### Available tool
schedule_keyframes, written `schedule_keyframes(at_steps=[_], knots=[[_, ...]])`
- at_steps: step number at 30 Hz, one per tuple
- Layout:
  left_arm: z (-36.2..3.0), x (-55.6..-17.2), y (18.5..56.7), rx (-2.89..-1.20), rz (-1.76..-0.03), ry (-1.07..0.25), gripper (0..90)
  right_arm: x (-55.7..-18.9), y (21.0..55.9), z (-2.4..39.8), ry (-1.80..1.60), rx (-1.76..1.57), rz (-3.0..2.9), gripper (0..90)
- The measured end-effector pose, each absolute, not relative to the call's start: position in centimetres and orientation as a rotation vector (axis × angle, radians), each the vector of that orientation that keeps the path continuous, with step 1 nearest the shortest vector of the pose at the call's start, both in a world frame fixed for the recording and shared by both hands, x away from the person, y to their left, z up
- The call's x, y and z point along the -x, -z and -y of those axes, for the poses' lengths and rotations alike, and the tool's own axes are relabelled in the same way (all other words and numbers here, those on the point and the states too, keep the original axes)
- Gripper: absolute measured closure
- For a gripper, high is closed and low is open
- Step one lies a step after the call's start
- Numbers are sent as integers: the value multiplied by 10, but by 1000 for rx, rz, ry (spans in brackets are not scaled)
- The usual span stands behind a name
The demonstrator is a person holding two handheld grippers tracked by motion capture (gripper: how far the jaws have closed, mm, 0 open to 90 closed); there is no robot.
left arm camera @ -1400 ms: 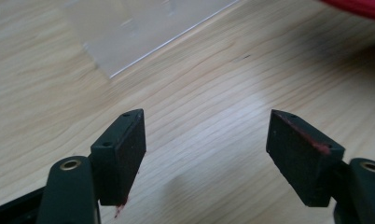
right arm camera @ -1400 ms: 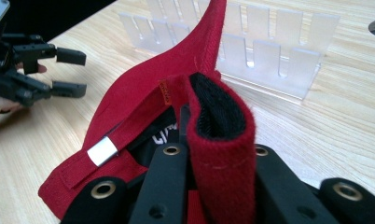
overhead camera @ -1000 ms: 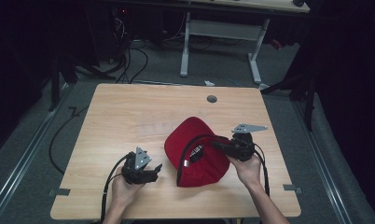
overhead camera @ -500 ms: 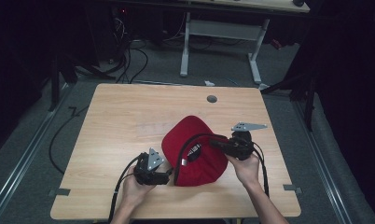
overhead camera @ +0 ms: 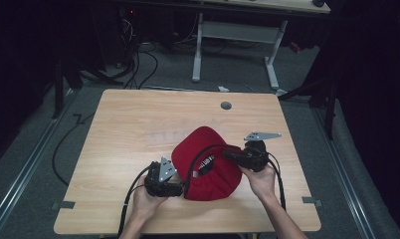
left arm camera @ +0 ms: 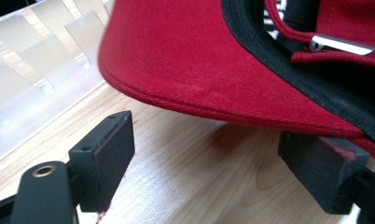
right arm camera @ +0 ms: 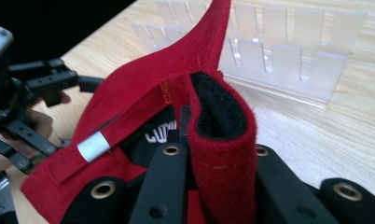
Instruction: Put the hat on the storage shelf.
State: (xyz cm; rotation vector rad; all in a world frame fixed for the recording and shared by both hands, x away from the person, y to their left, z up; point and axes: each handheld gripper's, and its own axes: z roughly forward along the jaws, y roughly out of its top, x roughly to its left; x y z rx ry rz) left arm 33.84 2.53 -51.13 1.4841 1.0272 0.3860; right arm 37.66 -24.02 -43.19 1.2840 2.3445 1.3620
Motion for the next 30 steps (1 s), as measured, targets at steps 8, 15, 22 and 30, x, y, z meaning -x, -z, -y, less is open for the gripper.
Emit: schedule_keyframes(at_steps=[8, 15, 22, 30], knots=[[-29, -338, 512, -1480, -1022, -411, 182, -377, 436, 238, -1278, -1283, -2391, 842], [-31, -336, 510, -1485, -1005, -430, 182, -377, 439, 231, -1210, -1274, -2443, 841], [-29, -333, 508, -1497, -970, -431, 190, -376, 439, 231, -1183, -1288, -2465, 841], [-28, -331, 509, -1528, -947, -469, 195, -378, 440, 229, -1228, -1296, -2480, 840]])
